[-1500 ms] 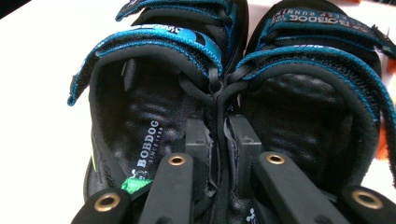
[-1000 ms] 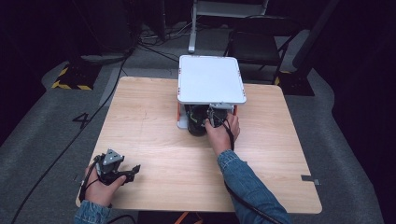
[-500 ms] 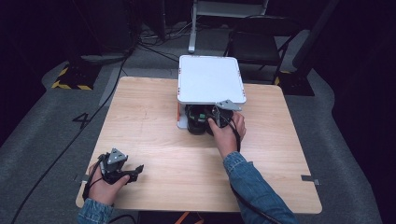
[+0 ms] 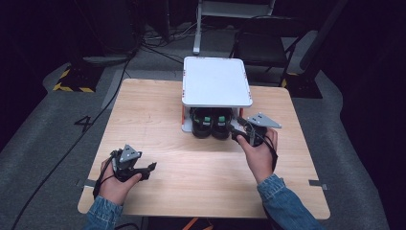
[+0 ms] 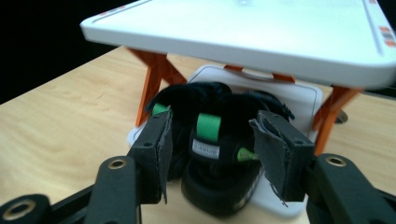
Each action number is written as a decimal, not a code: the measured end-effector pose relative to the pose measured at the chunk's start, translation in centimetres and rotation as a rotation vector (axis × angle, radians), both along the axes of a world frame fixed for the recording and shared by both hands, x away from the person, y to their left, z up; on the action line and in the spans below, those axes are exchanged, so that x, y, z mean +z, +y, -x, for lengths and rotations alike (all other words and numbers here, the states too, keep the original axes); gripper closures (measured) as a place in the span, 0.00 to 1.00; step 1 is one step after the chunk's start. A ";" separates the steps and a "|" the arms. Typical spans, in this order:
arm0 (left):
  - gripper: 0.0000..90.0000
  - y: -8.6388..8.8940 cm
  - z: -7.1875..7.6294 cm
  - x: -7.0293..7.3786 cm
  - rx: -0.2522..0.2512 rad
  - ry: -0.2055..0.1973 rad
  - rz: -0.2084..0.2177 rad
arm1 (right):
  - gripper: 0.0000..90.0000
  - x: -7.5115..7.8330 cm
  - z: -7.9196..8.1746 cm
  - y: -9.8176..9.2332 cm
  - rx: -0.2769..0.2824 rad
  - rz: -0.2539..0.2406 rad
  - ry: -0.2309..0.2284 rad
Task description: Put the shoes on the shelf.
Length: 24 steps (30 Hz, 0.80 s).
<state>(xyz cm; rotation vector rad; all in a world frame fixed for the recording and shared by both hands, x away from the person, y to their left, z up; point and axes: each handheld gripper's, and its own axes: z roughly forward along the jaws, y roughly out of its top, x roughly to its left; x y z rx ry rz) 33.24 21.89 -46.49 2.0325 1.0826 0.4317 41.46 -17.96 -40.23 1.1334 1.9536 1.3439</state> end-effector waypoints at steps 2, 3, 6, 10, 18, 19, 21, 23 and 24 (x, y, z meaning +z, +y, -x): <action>0.36 -0.4 -0.1 0.2 -0.012 -0.003 -0.003 | 0.53 -0.2 0.8 -0.6 0.018 -0.004 0.017; 0.37 -0.7 -0.2 0.4 -0.024 -0.002 -0.003 | 0.53 -0.3 1.1 -0.8 0.025 -0.005 0.022; 0.40 -1.5 -0.4 0.8 -0.063 0.001 -0.002 | 0.53 -0.7 2.1 -1.4 0.065 -0.020 0.055; 0.40 -2.2 -0.7 1.2 -0.088 -0.007 -0.007 | 0.53 -1.2 3.1 -2.1 0.107 -0.023 0.077; 0.43 -4.1 -2.1 1.7 -0.124 -0.005 0.008 | 0.54 -3.1 3.5 -3.4 0.153 -0.003 0.086; 0.44 -4.2 -2.3 1.7 -0.129 -0.008 -0.001 | 0.54 -3.5 3.3 -3.5 0.145 -0.002 0.097; 0.46 -5.0 -3.1 1.6 -0.132 -0.003 0.004 | 0.54 -4.2 2.9 -3.6 0.139 0.005 0.107; 0.49 -5.7 -3.7 1.5 -0.140 0.004 0.013 | 0.54 -4.7 2.6 -3.5 0.129 0.014 0.114; 0.49 -6.1 -4.1 1.4 -0.141 0.002 0.010 | 0.54 -5.0 2.4 -3.4 0.128 0.022 0.113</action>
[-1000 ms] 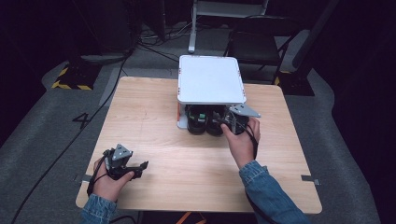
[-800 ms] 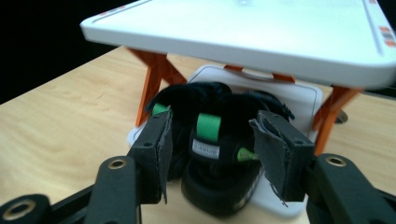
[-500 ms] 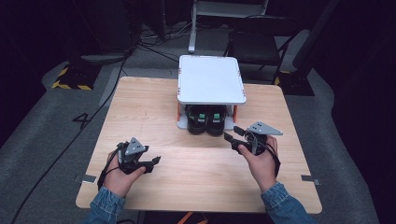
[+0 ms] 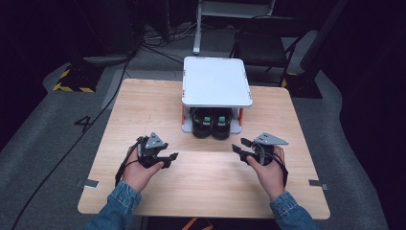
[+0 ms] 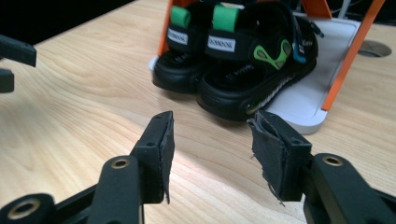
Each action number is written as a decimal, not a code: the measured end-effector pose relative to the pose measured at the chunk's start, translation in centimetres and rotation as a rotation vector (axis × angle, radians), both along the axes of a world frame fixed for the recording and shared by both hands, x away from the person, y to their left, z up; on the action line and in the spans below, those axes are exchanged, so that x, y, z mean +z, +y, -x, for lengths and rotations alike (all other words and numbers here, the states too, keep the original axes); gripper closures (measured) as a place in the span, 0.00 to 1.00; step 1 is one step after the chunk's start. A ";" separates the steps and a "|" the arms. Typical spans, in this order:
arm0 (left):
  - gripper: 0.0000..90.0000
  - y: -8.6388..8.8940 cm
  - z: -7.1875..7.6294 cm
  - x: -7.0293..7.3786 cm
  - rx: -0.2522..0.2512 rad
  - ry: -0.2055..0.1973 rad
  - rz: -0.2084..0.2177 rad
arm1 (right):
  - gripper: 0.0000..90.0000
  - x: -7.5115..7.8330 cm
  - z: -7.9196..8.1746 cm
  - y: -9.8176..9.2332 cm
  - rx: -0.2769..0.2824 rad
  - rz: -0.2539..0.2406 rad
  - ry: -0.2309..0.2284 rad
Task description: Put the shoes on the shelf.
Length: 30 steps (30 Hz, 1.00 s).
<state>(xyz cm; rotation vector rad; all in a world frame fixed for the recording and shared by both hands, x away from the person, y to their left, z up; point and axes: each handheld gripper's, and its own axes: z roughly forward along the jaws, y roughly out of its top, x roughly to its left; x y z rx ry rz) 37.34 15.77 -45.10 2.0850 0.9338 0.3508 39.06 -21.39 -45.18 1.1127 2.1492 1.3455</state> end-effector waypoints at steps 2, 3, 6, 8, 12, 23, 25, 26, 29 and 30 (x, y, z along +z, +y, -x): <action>0.49 -1.0 -0.8 -0.4 0.002 0.005 0.023 | 0.54 -0.6 -0.5 0.2 -0.011 0.018 0.012; 0.49 -1.4 -1.2 -0.5 -0.001 0.008 0.009 | 0.53 -0.8 -0.7 0.3 -0.015 0.027 0.015; 0.47 -2.5 -2.4 -1.0 0.003 0.012 -0.001 | 0.51 -1.4 -1.5 0.7 -0.031 0.045 0.022; 0.47 -3.0 -2.9 -1.2 0.010 0.009 -0.009 | 0.49 -1.7 -2.0 0.8 -0.037 0.059 0.026; 0.47 -3.7 -4.3 -1.9 0.024 0.011 0.009 | 0.46 -2.6 -3.2 1.2 -0.047 0.070 0.041; 0.31 -6.7 -7.4 -3.1 0.062 -0.002 0.034 | 0.43 -3.8 -5.7 3.1 -0.025 0.082 0.043; 0.39 -7.3 -8.0 -3.3 0.048 -0.009 0.008 | 0.42 -4.0 -6.2 3.4 -0.013 0.085 0.045; 0.43 -7.6 -8.3 -3.4 0.044 -0.013 -0.002 | 0.41 -4.1 -6.4 3.5 -0.003 0.088 0.043; 0.50 -8.2 -8.8 -3.5 0.056 -0.037 -0.029 | 0.38 -4.3 -6.6 3.7 0.002 0.101 0.049; 0.50 -8.2 -9.1 -3.5 0.059 -0.019 -0.015 | 0.39 -4.4 -6.7 3.7 0.000 0.107 0.044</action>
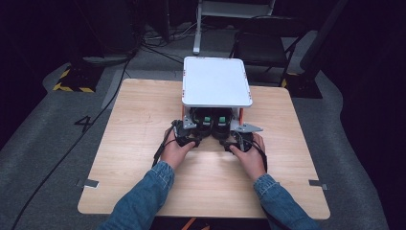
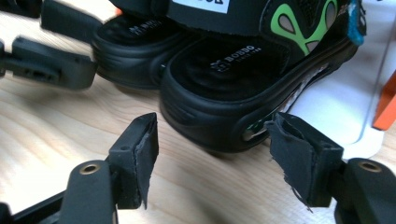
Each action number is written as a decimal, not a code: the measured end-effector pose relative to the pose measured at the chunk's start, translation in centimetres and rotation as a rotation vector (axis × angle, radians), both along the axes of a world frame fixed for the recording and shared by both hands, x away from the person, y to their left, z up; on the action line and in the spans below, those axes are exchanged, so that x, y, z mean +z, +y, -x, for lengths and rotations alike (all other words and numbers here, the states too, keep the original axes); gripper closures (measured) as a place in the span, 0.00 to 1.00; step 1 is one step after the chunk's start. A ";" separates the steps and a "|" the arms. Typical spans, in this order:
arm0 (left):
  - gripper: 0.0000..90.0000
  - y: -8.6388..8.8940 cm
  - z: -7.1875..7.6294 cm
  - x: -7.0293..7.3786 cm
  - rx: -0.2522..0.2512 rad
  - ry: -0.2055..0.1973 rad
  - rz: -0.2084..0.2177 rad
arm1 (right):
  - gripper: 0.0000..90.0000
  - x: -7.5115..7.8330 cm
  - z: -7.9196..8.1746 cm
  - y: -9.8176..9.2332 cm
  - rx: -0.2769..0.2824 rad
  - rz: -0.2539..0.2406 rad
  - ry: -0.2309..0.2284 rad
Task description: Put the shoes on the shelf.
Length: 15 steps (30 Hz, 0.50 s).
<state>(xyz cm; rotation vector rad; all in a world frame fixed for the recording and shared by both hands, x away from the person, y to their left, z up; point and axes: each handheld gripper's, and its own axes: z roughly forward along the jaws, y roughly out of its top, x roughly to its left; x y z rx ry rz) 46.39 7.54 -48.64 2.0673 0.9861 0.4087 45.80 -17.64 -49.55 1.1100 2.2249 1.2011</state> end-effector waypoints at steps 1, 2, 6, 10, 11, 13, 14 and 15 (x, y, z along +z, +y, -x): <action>0.48 0.0 -0.1 0.0 0.000 0.000 0.006 | 0.41 0.0 -0.1 -0.1 -0.002 -0.001 -0.010; 0.48 0.1 -0.2 0.1 -0.003 0.002 -0.001 | 0.41 0.0 -0.3 -0.2 -0.002 -0.003 -0.021; 0.48 0.0 -0.9 0.2 -0.010 -0.002 -0.019 | 0.40 0.2 -1.1 -0.3 0.047 0.010 -0.037; 0.48 -0.1 -1.9 -0.1 0.000 -0.004 0.000 | 0.41 0.2 -2.6 -0.7 0.074 0.004 -0.025; 0.49 -0.1 -2.2 -0.1 0.002 -0.003 0.003 | 0.41 0.2 -3.1 -0.8 0.079 0.002 -0.021; 0.50 -0.3 -2.8 -0.1 0.012 0.009 0.002 | 0.42 0.2 -4.1 -1.1 0.097 0.008 -0.021; 0.50 -0.3 -3.2 -0.1 0.007 0.002 0.004 | 0.42 0.2 -4.4 -1.2 0.103 0.009 -0.022; 0.50 -0.4 -3.5 -0.2 0.012 0.003 0.013 | 0.42 0.2 -4.8 -1.3 0.108 0.003 -0.022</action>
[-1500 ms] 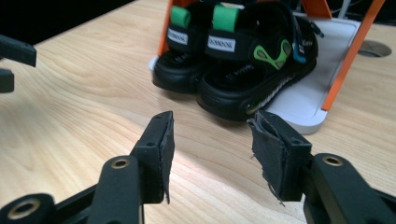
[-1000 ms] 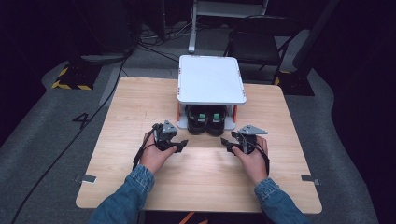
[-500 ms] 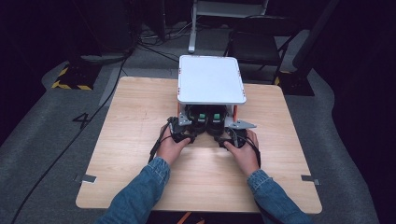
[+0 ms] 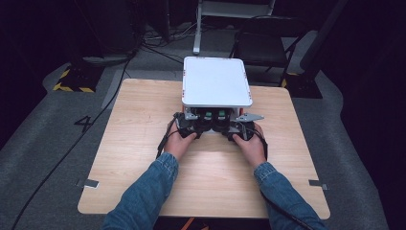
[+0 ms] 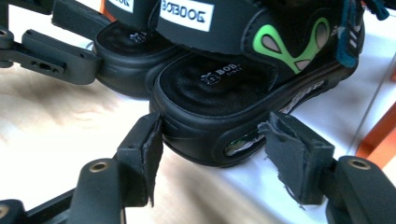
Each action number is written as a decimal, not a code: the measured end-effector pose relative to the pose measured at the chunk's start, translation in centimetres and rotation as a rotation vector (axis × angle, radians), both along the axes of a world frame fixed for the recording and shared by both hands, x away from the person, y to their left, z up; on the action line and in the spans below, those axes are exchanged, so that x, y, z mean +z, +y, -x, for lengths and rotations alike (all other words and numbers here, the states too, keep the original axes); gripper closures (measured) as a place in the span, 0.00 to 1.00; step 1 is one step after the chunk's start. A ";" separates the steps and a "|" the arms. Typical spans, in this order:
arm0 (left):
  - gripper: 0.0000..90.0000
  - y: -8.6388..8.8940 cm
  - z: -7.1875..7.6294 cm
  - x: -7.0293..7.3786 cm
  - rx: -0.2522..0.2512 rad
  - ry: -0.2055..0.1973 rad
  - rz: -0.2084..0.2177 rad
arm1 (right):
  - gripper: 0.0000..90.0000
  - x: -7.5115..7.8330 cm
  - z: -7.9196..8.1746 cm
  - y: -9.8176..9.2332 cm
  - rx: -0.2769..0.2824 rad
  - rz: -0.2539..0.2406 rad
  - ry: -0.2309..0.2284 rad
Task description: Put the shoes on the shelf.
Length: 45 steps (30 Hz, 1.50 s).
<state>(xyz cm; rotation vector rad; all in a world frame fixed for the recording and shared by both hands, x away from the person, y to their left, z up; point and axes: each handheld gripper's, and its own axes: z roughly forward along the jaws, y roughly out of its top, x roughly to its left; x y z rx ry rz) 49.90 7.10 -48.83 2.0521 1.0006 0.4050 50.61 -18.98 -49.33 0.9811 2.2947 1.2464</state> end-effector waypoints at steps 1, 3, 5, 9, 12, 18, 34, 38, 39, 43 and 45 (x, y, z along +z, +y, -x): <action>0.50 0.0 -0.3 0.0 0.023 -0.013 -0.020 | 0.43 0.0 -0.4 -0.1 -0.003 -0.012 -0.001; 0.50 -0.2 -0.6 -0.1 0.024 -0.017 -0.016 | 0.50 0.0 -1.1 -0.4 -0.020 -0.021 0.004; 0.48 -0.6 -1.0 -0.1 0.016 -0.043 -0.038 | 0.54 0.0 -1.7 -0.5 -0.043 -0.023 -0.017; 0.47 -1.0 -1.8 -0.1 0.018 -0.051 -0.049 | 0.56 -0.3 -2.3 -0.3 -0.089 -0.030 -0.009; 0.47 -0.8 -2.1 -0.1 0.025 -0.048 -0.041 | 0.56 -0.4 -2.2 0.1 -0.082 0.023 -0.046; 0.47 -0.7 -2.6 -0.1 0.046 -0.079 -0.041 | 0.57 -0.5 -2.0 0.3 -0.089 0.016 -0.023; 0.40 0.7 4.2 2.8 0.017 -0.117 -0.027 | 0.48 4.1 2.6 -0.9 -0.048 -0.061 -0.074; 0.35 1.6 7.0 5.6 0.005 -0.161 -0.014 | 0.45 6.0 4.6 -1.6 -0.038 -0.081 -0.096; 0.34 1.9 7.6 6.2 0.003 -0.166 -0.007 | 0.45 6.5 5.1 -1.8 -0.035 -0.083 -0.102; 0.30 3.3 10.0 8.1 -0.007 -0.182 -0.001 | 0.41 8.0 7.0 -2.8 -0.030 -0.087 -0.118; 0.27 4.1 11.1 8.7 -0.012 -0.173 0.008 | 0.40 8.6 7.9 -3.5 -0.036 -0.087 -0.114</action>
